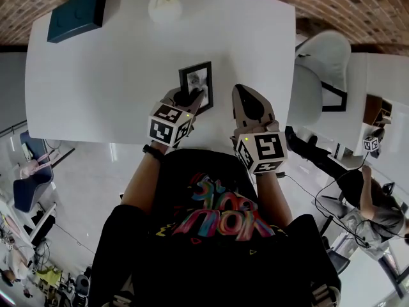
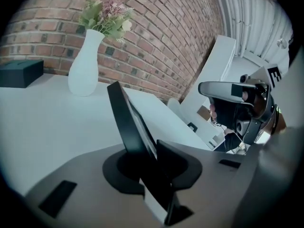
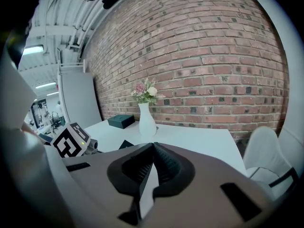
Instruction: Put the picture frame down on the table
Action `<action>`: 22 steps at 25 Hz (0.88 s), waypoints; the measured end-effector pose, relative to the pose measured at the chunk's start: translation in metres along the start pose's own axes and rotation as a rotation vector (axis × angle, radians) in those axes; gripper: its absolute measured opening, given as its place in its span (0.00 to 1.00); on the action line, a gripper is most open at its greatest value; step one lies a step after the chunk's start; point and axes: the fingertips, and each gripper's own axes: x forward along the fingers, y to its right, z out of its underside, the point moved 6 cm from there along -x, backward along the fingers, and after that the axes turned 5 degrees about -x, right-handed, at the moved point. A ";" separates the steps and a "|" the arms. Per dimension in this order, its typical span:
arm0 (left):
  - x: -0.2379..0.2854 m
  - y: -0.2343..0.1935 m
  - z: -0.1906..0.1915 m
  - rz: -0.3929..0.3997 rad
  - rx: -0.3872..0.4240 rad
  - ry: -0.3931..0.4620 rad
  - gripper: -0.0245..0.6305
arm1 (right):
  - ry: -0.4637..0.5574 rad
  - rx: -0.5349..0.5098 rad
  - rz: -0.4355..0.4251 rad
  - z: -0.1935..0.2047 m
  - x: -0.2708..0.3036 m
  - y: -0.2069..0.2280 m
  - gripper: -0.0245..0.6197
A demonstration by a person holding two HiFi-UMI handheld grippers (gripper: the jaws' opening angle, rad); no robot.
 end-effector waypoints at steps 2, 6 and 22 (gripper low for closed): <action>0.003 -0.003 0.000 -0.013 0.007 0.003 0.17 | -0.002 -0.001 -0.003 0.000 0.004 0.001 0.07; 0.008 -0.010 0.002 -0.047 0.024 -0.010 0.25 | -0.007 0.001 -0.004 -0.001 0.010 0.004 0.07; 0.013 -0.038 0.016 -0.211 -0.016 -0.064 0.49 | -0.044 0.000 -0.024 0.004 0.025 0.000 0.07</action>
